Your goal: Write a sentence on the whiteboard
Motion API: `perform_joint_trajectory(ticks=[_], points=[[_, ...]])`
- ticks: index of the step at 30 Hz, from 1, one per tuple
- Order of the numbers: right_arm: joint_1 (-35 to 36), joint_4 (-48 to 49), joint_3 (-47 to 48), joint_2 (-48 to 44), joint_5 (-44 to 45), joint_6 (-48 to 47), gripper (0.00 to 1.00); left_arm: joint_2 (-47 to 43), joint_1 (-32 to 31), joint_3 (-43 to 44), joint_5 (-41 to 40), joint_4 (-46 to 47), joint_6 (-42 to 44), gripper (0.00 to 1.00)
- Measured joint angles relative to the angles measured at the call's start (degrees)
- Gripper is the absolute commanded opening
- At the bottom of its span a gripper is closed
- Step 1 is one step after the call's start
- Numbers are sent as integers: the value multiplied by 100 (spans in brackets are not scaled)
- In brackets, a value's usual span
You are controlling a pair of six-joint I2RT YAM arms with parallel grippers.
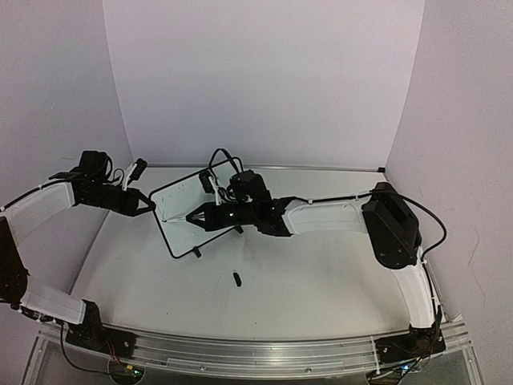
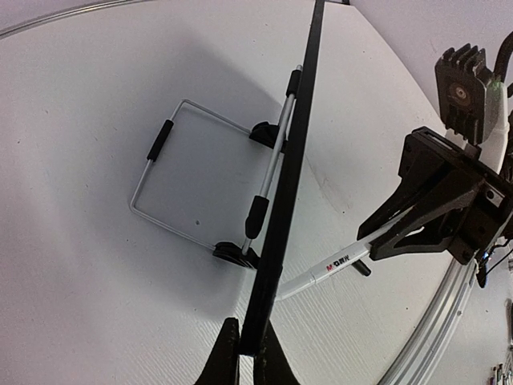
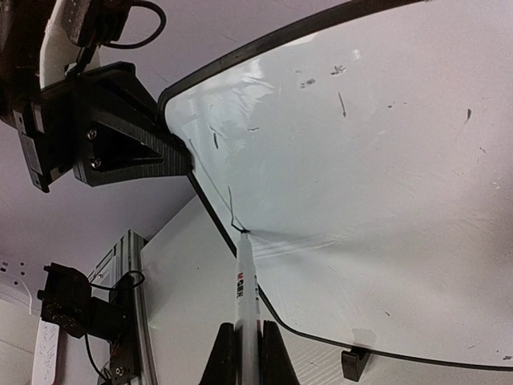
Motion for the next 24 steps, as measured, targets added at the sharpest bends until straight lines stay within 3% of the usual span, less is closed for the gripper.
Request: perform_joint_trajectory(ticks=[15,23,24], points=[[-2,103,-64,-54,5,8,0,0,0,0,6,-2,0,0],[-45,86,-1254,-1406,228,-220,0,10,0,0,93,-1,-7,0],[-62,67,-1420,-1667,283,-275,0,15,0,0,107,-2,-9,4]])
